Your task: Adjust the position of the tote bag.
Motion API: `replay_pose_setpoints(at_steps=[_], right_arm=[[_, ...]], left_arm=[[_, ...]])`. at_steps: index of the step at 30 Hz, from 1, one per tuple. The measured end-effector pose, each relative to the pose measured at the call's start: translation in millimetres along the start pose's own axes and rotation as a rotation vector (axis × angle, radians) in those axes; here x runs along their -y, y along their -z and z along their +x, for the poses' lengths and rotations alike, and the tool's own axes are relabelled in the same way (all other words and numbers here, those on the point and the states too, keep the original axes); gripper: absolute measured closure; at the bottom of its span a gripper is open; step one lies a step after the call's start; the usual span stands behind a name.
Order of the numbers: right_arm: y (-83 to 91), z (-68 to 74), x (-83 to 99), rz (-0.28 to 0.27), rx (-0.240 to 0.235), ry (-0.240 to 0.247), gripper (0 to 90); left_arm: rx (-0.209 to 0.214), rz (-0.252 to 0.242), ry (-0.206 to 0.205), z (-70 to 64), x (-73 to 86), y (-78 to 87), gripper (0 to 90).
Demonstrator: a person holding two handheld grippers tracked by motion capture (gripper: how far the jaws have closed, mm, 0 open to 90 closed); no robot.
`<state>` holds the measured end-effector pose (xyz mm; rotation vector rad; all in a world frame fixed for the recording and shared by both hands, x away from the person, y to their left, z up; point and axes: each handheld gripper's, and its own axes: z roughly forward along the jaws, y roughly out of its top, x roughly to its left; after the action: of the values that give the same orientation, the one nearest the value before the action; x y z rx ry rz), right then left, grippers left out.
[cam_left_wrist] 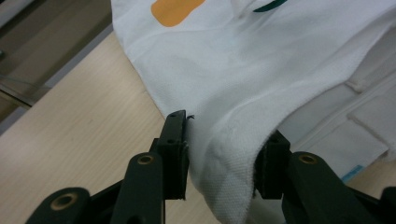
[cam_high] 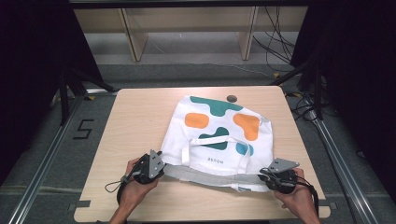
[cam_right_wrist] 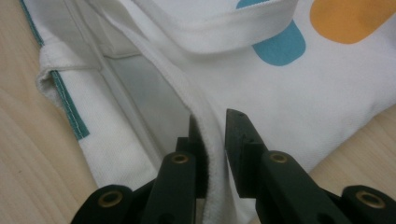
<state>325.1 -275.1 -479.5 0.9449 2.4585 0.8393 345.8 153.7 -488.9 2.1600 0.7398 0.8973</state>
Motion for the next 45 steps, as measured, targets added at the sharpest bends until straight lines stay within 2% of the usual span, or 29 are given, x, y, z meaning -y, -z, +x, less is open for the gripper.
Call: replay_pose_setpoints(at_steps=[2,3,4,7,9,12,13,14,15,16,17,18,19,22,24,25,26,27,29,33,34,35,36,37,38,39,40,42,45], right_arm=[[-0.2,-0.4,-0.2,-0.001,0.0,0.007,81.0],[-0.2,-0.4,-0.2,-0.001,0.0,0.007,81.0],[0.4,-0.9,-0.1,-0.002,0.004,0.009,81.4],[1.6,-1.3,0.3,0.005,0.018,-0.007,81.8],[2.4,-4.1,1.3,0.004,0.029,-0.001,82.8],[5.7,-10.0,2.2,-0.02,0.039,-0.024,84.1],[7.7,-15.6,2.6,-0.041,0.044,-0.046,84.6],[7.7,-15.6,2.6,-0.041,0.044,-0.046,84.6],[8.3,-18.3,3.0,-0.048,0.054,-0.041,84.8],[9.4,-19.2,3.6,-0.045,0.059,-0.051,85.1],[9.3,-21.4,4.0,-0.058,0.067,-0.036,85.5],[10.3,-20.9,4.1,-0.056,0.059,-0.052,86.1],[10.1,-22.9,3.8,-0.071,0.06,-0.024,86.3],[14.3,-23.0,2.4,-0.089,0.07,-0.03,86.9],[15.6,-22.6,2.0,-0.094,0.069,-0.042,87.1],[16.4,-23.9,1.4,-0.107,0.051,-0.026,87.2],[17.8,-23.2,1.4,-0.111,0.07,-0.034,87.2],[19.0,-22.4,1.5,-0.106,0.063,-0.056,87.2],[19.6,-23.1,1.6,-0.115,0.064,-0.051,87.2],[22.6,-20.7,0.6,-0.127,0.051,-0.055,87.2],[24.4,-16.3,0.4,-0.125,0.037,-0.087,87.2],[24.4,-16.3,0.4,-0.125,0.037,-0.087,87.2],[25.6,-18.2,0.3,-0.137,0.042,-0.053,87.3],[26.4,-17.6,0.4,-0.148,0.04,-0.052,87.2],[27.1,-16.6,0.7,-0.149,0.026,-0.059,87.2],[28.7,-16.9,0.8,-0.157,0.015,-0.053,87.2],[30.5,-15.2,1.3,-0.157,0.009,-0.072,87.2],[31.2,-15.7,1.3,-0.165,0.018,-0.059,87.2],[32.7,-13.6,0.9,-0.162,0.004,-0.078,87.2]], left_arm=[[0.008,0.005,-0.002,-0.3,1.2,-0.8,69.8],[0.02,0.017,-0.002,0.6,1.6,-0.9,69.8],[0.059,0.038,-0.001,1.7,1.1,0.6,76.8],[0.079,0.029,0.003,-0.1,0.2,1.5,81.3],[0.123,0.032,0.014,-0.3,-0.7,3.1,85.2],[0.144,0.039,0.019,-5.5,0.6,6.1,85.8],[0.177,0.035,0.03,-10.4,1.9,8.2,85.8],[0.177,0.035,0.03,-10.4,1.9,8.2,85.8],[0.173,0.017,0.02,-12.3,1.1,9.0,85.8],[0.178,0.017,0.01,-13.8,0.7,11.4,85.8],[0.181,0.025,-0.004,-14.8,-0.1,14.2,85.8],[0.191,0.025,0.004,-16.9,-0.4,16.8,85.8],[0.19,0.018,0.008,-18.3,-0.1,19.4,85.8],[0.219,-0.001,0.033,-21.9,1.4,30.7,85.7],[0.219,0.001,0.027,-22.5,1.5,34.0,85.6],[0.224,-0.02,0.053,-25.7,1.8,36.1,85.4],[0.241,-0.02,0.055,-28.8,2.3,42.2,85.3],[0.241,-0.022,0.061,-30.9,2.6,44.7,85.1],[0.24,-0.03,0.059,-32.1,3.2,46.4,85.0],[0.232,-0.029,0.079,-29.5,5.3,48.8,84.8],[0.232,-0.024,0.08,-28.2,5.6,49.6,84.8],[0.227,-0.035,0.087,-28.2,5.8,50.0,84.8],[0.237,-0.034,0.088,-27.3,5.8,51.1,84.8],[0.229,-0.037,0.091,-27.1,6.1,52.5,84.8],[0.223,-0.04,0.085,-26.1,6.4,54.2,84.7],[0.221,-0.049,0.103,-27.2,6.7,54.1,84.7],[0.228,-0.046,0.095,-26.4,7.1,56.1,84.7],[0.223,-0.043,0.089,-25.9,7.3,56.7,84.6],[0.218,-0.056,0.098,-25.3,6.9,57.3,84.7]])
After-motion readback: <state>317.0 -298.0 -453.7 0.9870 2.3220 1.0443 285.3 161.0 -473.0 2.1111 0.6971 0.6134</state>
